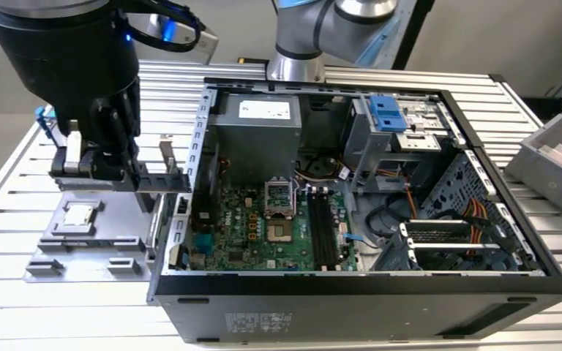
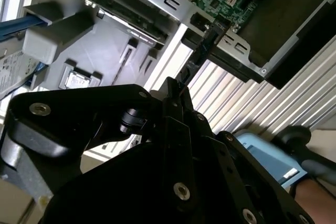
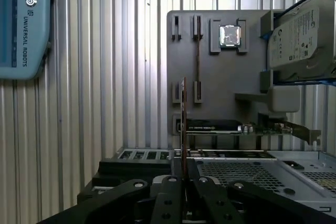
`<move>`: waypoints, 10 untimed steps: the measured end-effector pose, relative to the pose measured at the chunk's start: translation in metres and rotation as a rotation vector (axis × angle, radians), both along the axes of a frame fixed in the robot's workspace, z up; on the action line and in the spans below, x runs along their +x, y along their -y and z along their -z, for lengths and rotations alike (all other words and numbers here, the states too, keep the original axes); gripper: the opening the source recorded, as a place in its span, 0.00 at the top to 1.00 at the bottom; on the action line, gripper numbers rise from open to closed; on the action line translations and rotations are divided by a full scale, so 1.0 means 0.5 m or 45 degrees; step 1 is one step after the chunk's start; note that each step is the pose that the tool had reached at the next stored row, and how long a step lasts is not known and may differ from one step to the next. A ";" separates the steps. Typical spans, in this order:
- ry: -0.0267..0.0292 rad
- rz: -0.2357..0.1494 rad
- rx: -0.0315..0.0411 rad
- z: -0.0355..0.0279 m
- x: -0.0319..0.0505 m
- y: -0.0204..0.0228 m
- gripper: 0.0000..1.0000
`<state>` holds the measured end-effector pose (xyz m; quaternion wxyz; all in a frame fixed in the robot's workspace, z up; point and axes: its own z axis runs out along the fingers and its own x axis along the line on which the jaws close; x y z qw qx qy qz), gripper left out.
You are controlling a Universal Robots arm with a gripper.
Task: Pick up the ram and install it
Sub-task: 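Pick up the ram and move it above insertion slot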
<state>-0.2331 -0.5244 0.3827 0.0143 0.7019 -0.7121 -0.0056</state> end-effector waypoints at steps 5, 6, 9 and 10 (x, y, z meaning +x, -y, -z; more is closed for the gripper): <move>-0.0002 0.000 0.0001 0.000 0.014 0.0000 1.00; -0.0002 0.000 0.0001 0.000 0.017 0.0000 1.00; -0.0003 0.000 0.0000 0.000 0.025 0.0000 1.00; -0.0004 0.000 -0.0001 0.000 0.028 0.0000 1.00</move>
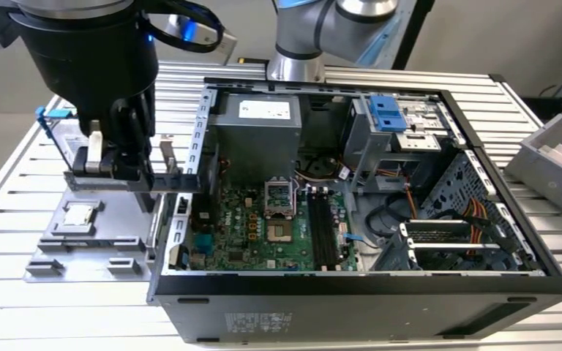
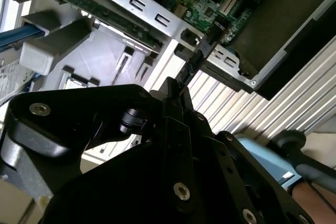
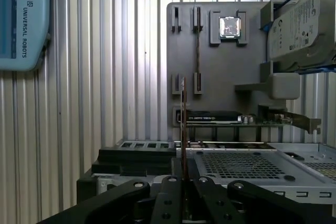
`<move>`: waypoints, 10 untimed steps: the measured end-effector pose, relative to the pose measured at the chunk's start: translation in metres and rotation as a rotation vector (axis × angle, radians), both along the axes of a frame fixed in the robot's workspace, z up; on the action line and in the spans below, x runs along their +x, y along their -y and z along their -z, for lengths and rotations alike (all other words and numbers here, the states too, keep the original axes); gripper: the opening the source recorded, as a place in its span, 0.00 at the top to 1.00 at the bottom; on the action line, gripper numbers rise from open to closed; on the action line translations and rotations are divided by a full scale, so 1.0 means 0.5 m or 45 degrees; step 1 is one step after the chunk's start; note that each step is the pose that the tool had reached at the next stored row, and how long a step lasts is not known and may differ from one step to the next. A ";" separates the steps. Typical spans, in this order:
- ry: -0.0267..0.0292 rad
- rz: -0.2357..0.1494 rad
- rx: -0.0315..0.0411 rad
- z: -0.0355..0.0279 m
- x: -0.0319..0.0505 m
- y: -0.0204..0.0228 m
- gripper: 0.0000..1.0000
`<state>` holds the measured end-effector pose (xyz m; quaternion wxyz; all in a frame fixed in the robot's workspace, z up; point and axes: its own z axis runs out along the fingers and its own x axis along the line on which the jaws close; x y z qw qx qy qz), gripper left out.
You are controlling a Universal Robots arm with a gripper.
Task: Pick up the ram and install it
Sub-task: 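Pick up the ram and move it above insertion slot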
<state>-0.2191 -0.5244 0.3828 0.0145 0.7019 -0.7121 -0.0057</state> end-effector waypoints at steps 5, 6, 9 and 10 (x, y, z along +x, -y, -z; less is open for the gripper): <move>0.0001 0.000 0.0002 0.000 0.015 0.0000 1.00; 0.0001 0.000 0.0002 0.000 0.019 0.0000 1.00; 0.0000 0.000 0.0001 0.000 0.028 0.0000 1.00; 0.0000 0.000 0.0000 0.000 0.031 0.0000 1.00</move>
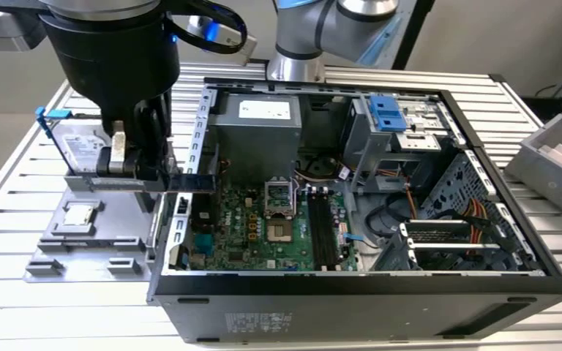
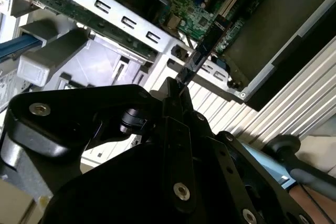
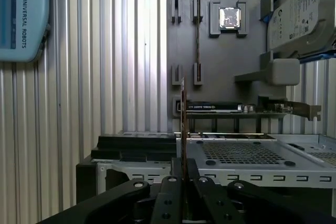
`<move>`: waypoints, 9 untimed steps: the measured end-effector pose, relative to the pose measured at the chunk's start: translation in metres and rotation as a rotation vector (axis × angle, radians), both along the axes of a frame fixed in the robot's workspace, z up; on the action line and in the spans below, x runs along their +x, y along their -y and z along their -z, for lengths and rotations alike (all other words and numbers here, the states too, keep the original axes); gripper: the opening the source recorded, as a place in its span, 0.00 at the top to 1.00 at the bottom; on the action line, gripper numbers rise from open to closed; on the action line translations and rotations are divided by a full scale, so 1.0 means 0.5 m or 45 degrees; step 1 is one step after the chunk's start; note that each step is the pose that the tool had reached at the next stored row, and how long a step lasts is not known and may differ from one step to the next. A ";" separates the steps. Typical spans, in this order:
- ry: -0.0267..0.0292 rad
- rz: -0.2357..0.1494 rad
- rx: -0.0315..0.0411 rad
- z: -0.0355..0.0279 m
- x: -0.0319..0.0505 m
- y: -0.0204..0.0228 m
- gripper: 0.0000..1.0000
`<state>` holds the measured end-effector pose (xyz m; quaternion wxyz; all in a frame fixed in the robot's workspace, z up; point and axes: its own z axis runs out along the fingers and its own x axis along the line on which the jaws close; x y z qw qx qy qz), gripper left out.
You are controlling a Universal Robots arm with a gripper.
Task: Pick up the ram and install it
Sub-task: 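Pick up the ram and move it above insertion slot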
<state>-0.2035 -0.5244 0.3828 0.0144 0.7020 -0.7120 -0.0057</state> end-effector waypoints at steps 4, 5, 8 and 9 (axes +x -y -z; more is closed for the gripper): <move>0.0001 0.000 0.0001 0.000 0.012 0.0000 1.00; 0.0001 0.000 0.0001 0.000 0.015 0.0000 1.00; 0.0001 0.000 0.0001 0.000 0.025 0.0000 1.00; -0.0001 0.000 0.0000 0.000 0.028 0.0000 1.00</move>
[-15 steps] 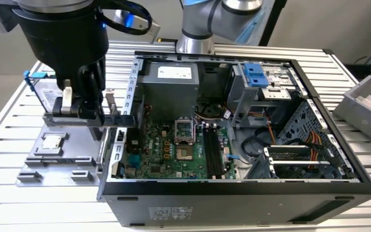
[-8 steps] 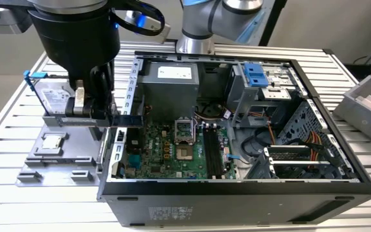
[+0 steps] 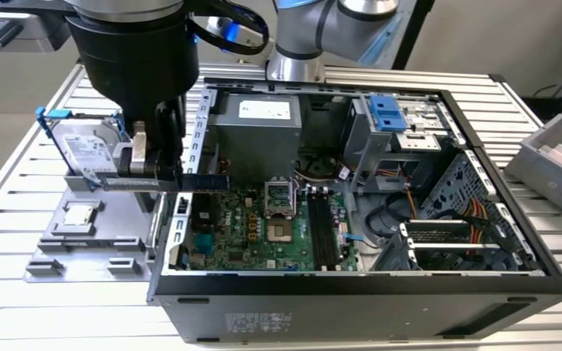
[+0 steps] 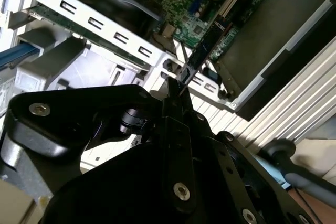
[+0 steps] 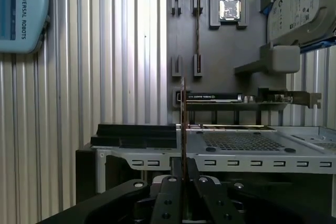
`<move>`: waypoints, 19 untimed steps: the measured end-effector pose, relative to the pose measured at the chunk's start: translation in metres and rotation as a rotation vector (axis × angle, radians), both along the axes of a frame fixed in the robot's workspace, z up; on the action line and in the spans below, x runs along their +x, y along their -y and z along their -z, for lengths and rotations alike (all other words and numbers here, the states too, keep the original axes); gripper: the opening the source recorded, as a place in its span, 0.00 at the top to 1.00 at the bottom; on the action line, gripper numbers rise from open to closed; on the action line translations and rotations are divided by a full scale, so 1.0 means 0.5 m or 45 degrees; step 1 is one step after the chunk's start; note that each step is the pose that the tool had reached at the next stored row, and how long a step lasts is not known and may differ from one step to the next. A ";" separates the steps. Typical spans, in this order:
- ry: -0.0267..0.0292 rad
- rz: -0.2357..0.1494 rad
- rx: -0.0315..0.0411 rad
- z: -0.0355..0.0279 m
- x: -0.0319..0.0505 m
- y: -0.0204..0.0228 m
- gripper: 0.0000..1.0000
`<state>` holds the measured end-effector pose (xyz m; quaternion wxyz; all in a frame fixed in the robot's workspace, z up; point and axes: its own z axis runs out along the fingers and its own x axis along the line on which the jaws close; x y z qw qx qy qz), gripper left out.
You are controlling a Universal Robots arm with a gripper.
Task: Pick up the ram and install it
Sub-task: 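Pick up the ram and move it above insertion slot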
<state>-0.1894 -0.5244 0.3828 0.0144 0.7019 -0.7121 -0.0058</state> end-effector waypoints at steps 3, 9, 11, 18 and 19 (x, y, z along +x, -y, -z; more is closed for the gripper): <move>0.0001 0.000 0.0000 0.000 0.010 0.0000 1.00; 0.0000 0.000 0.0001 0.000 0.033 0.0000 1.00; 0.0000 0.000 0.0000 0.000 0.040 0.0001 1.00; 0.0000 0.000 0.0002 0.000 0.067 0.0000 1.00; -0.0002 0.000 -0.0001 0.000 0.071 0.0001 1.00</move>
